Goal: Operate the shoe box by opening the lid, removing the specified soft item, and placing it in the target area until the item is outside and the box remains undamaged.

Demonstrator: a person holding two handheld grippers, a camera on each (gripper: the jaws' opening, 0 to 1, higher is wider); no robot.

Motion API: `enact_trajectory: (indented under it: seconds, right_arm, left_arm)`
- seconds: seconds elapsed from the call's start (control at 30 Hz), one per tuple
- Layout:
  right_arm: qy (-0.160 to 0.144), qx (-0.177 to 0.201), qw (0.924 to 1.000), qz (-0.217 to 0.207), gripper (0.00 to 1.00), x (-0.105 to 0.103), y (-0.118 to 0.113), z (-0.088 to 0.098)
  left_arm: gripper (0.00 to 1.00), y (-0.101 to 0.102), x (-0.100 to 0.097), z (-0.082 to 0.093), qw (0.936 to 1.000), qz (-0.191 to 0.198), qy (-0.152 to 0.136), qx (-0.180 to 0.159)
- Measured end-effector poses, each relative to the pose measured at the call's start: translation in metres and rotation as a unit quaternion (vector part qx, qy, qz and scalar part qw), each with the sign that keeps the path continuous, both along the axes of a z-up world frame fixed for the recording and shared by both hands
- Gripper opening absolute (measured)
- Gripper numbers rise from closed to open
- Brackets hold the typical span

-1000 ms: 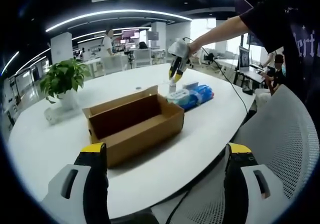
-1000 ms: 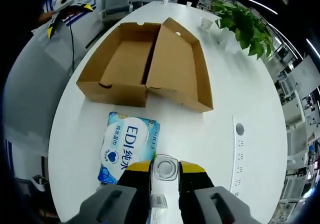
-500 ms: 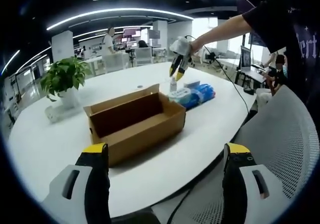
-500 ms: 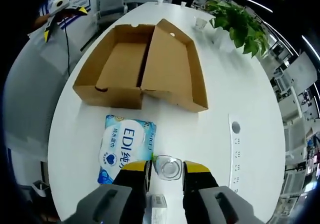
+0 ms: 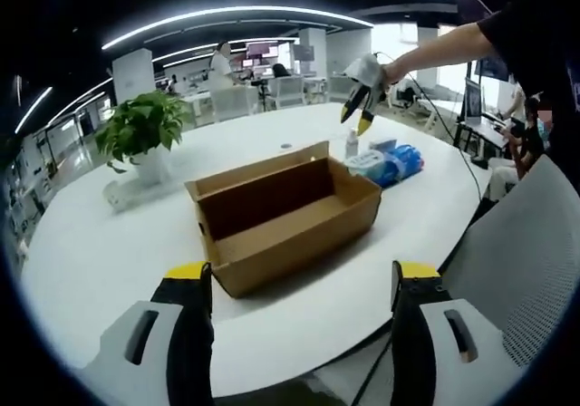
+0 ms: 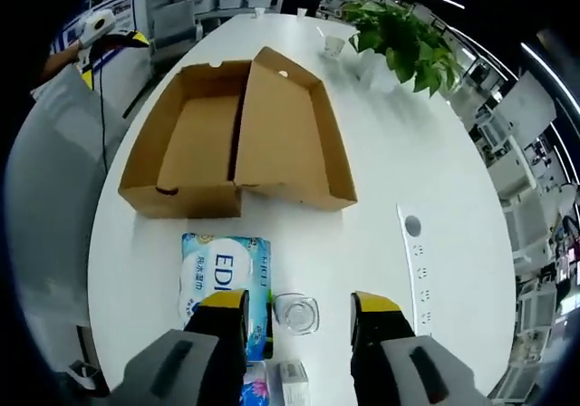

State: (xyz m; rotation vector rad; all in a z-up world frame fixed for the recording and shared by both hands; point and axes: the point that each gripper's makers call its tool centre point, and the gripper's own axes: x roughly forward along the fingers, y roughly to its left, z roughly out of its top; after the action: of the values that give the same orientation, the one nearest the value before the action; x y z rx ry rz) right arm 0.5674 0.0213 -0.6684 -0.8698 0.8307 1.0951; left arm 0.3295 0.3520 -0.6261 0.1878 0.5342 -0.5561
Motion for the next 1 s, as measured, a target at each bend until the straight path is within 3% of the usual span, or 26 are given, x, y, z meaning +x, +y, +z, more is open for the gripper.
enact_trajectory:
  seconds: [0.27,0.47,0.6,0.8,0.9,1.0]
  right_arm:
    - [0.004,0.034,0.9987,-0.037,0.48,0.001,0.013,0.009]
    - [0.024,0.078,0.9909,-0.108,0.47,0.004,0.024,0.013]
    - [0.035,0.119,0.981,-0.149,0.44,0.007,0.036,0.015]
    - [0.065,0.161,0.9592,-0.223,0.41,0.013,0.049,0.013]
    - [0.072,0.169,0.9544,-0.235,0.38,0.013,0.057,0.01]
    - [0.076,0.172,0.9518,-0.242,0.37,0.015,0.063,0.007]
  left_arm:
    - [0.69,0.02,0.027,-0.012,0.9995,0.02,0.024,0.004]
    - [0.59,0.029,0.045,-0.022,0.9968,0.054,0.055,-0.023]
    - [0.53,0.038,0.058,-0.031,0.9945,0.072,0.071,-0.025]
    - [0.38,0.047,0.074,-0.041,0.9881,0.114,0.096,-0.036]
    - [0.29,0.053,0.084,-0.044,0.9852,0.134,0.101,-0.035]
    - [0.26,0.056,0.09,-0.047,0.9828,0.146,0.107,-0.035]
